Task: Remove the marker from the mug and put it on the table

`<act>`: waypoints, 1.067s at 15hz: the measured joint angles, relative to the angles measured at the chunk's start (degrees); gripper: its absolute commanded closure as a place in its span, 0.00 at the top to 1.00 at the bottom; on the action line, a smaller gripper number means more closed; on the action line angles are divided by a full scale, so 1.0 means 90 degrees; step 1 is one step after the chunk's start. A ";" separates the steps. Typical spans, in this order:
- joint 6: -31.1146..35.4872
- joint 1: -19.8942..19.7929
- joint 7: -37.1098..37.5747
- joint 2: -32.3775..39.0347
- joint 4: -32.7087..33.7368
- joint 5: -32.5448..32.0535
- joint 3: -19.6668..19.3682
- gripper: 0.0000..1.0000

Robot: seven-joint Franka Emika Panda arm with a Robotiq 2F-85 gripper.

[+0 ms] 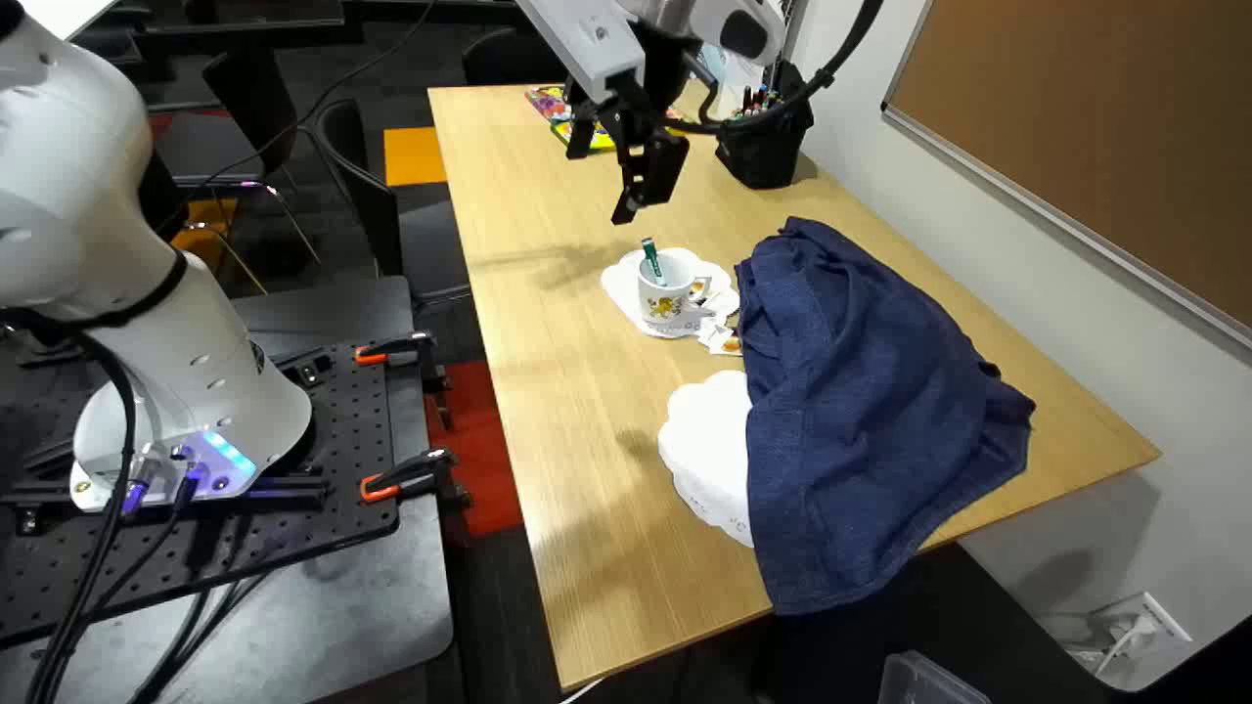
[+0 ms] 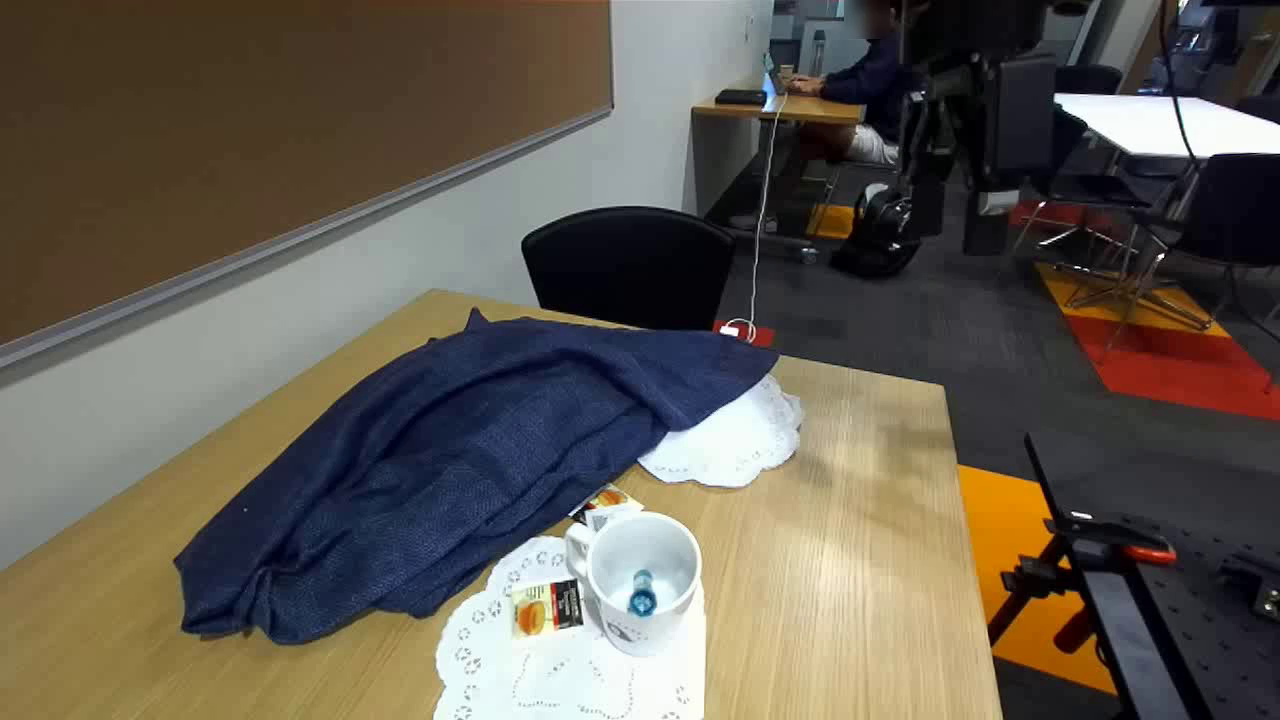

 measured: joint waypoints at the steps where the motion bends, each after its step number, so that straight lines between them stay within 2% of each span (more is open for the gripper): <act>1: 0.0000 0.0000 0.0000 0.0000 0.0000 0.0000 0.0000 1.00; 11: 0.0090 -0.0035 -0.0023 0.0032 -0.0009 0.0033 0.0093 1.00; 16: 0.0558 0.0010 -0.0902 0.0342 -0.0027 0.0482 0.0344 1.00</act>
